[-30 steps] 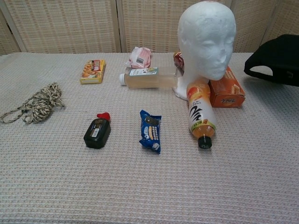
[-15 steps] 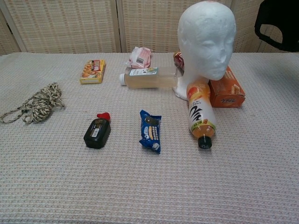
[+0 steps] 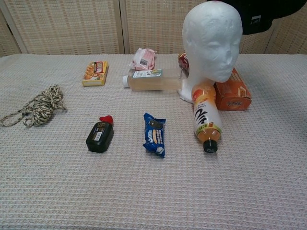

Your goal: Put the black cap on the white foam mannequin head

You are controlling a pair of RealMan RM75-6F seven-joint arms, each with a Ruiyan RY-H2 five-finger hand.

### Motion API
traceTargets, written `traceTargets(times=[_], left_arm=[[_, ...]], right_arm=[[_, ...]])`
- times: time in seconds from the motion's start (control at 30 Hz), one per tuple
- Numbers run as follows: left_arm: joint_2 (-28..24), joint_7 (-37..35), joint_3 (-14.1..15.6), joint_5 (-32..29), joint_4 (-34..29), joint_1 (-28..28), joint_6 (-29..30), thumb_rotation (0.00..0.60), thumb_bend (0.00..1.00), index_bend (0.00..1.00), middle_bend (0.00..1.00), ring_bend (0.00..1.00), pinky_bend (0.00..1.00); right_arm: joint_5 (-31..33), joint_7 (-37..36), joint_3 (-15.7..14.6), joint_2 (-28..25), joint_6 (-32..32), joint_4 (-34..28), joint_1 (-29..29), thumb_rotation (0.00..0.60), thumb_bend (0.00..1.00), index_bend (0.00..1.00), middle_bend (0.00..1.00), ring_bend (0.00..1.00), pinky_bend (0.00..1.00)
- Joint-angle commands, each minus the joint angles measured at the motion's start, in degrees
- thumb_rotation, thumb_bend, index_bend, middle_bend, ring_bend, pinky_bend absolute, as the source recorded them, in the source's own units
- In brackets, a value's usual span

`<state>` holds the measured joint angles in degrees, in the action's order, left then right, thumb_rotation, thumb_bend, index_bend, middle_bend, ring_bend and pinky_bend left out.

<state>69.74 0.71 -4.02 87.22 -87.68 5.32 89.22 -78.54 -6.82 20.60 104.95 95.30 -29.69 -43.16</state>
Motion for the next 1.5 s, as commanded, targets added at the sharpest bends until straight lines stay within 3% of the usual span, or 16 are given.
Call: traceTargets(times=[0.03, 0.23, 0.6, 0.97, 1.07, 1.13, 1.23, 1.37, 1.5], left_arm=[[-0.1, -0.1, 0.0, 0.1, -0.1, 0.0, 0.1, 0.6, 0.11, 0.2, 0.06, 0.1, 0.24], [-0.3, -0.5, 0.1, 0.3, -0.2, -0.1, 0.2, 0.6, 0.11, 0.2, 0.06, 0.1, 0.24], [-0.3, -0.6, 0.2, 0.7, -0.4, 0.0, 0.3, 0.6, 0.1, 0.2, 0.06, 0.1, 0.24], [-0.3, -0.7, 0.6, 1.3, -0.8, 0.0, 0.2, 0.6, 0.11, 0.2, 0.06, 0.1, 0.24], [-0.3, -0.7, 0.6, 1.4, -0.8, 0.0, 0.4, 0.6, 0.1, 0.19, 0.06, 0.1, 0.24], [-0.3, -0.7, 0.5, 1.3, -0.7, 0.0, 0.3, 0.6, 0.11, 0.2, 0.06, 0.1, 0.25], [-0.4, -0.9, 0.4, 1.0, -0.6, 0.0, 0.3, 0.6, 0.1, 0.19, 0.06, 0.1, 0.25], [-0.4, -0.9, 0.4, 1.1, -0.6, -0.1, 0.4, 0.6, 0.11, 0.2, 0.06, 0.1, 0.25], [-0.3, -0.8, 0.5, 1.2, -0.6, 0.0, 0.4, 0.6, 0.11, 0.2, 0.06, 0.1, 0.25]], right_arm=[[-2.1, 3.5, -1.3, -0.8, 0.9, -3.5, -1.7, 0.6, 0.53, 0.88, 1.0, 1.0, 1.0], [-4.8, 7.6, -3.2, -1.1, 1.8, -7.8, -2.5, 0.6, 0.53, 0.88, 1.0, 1.0, 1.0], [-13.3, 12.4, -11.2, -3.6, 5.6, -9.5, 0.8, 0.6, 0.53, 0.88, 1.0, 1.0, 1.0], [-14.3, 11.6, -13.9, -4.2, 6.2, -8.6, 5.4, 0.6, 0.52, 0.86, 1.0, 1.0, 1.0], [-14.3, 11.8, -14.0, -4.1, 5.6, -8.0, 6.0, 0.6, 0.46, 0.7, 1.0, 1.0, 1.0], [-14.5, 12.4, -14.4, -4.5, 5.2, -8.0, 6.5, 0.6, 0.38, 0.39, 1.0, 1.0, 1.0], [-14.8, 12.8, -15.1, -6.0, 4.8, -9.9, 7.7, 0.6, 0.23, 0.04, 1.0, 1.0, 1.0], [-15.3, 13.1, -17.2, -9.1, 3.3, -15.8, 10.2, 0.6, 0.04, 0.0, 1.0, 1.0, 1.0], [-16.0, 14.0, -18.5, -12.5, 3.3, -22.4, 12.5, 0.6, 0.0, 0.0, 1.0, 1.0, 1.0]])
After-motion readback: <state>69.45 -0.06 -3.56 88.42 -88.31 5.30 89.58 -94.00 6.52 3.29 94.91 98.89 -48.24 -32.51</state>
